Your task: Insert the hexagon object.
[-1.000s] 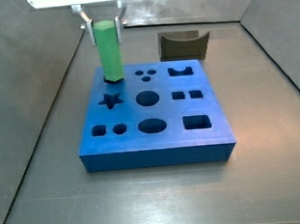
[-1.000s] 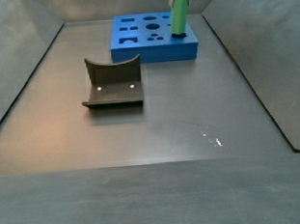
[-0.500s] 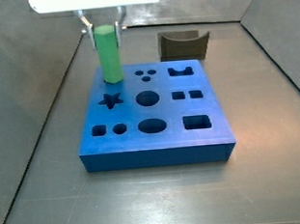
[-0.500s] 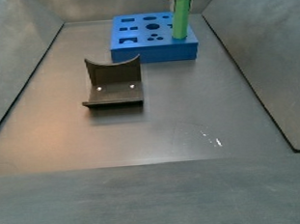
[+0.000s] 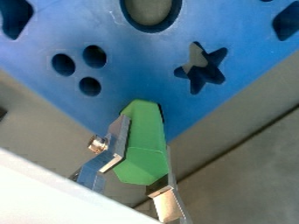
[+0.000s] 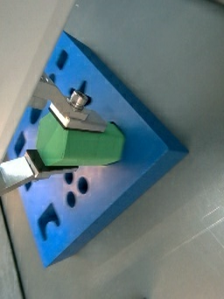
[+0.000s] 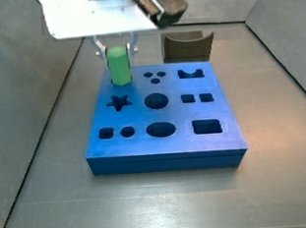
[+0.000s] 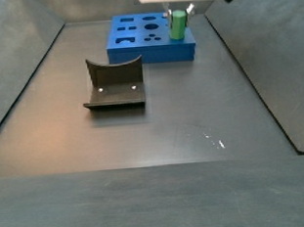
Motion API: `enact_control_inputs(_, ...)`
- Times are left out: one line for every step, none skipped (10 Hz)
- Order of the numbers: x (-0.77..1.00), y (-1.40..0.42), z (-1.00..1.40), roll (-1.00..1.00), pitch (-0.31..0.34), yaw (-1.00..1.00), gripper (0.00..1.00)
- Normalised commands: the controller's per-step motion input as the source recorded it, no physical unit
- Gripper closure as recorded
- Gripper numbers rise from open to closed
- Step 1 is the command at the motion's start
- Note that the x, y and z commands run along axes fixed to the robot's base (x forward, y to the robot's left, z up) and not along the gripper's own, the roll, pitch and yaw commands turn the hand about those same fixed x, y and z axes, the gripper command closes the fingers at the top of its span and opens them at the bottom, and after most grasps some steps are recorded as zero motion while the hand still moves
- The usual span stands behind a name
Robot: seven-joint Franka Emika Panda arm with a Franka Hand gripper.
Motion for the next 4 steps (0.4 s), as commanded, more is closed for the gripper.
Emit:
enact_control_inputs(0.0,-0.03,-0.47,0.0,-0.101,-0.08,1.0)
enact_control_inputs(0.0,-0.02,-0.23,-0.03,-0.109,-0.11,1.0)
enact_control_inputs(0.0,0.0,0.0,-0.01,-0.006,0.0,1.0)
enact_control_inputs(0.0,0.0,0.0,0.0,0.0,0.0,1.0)
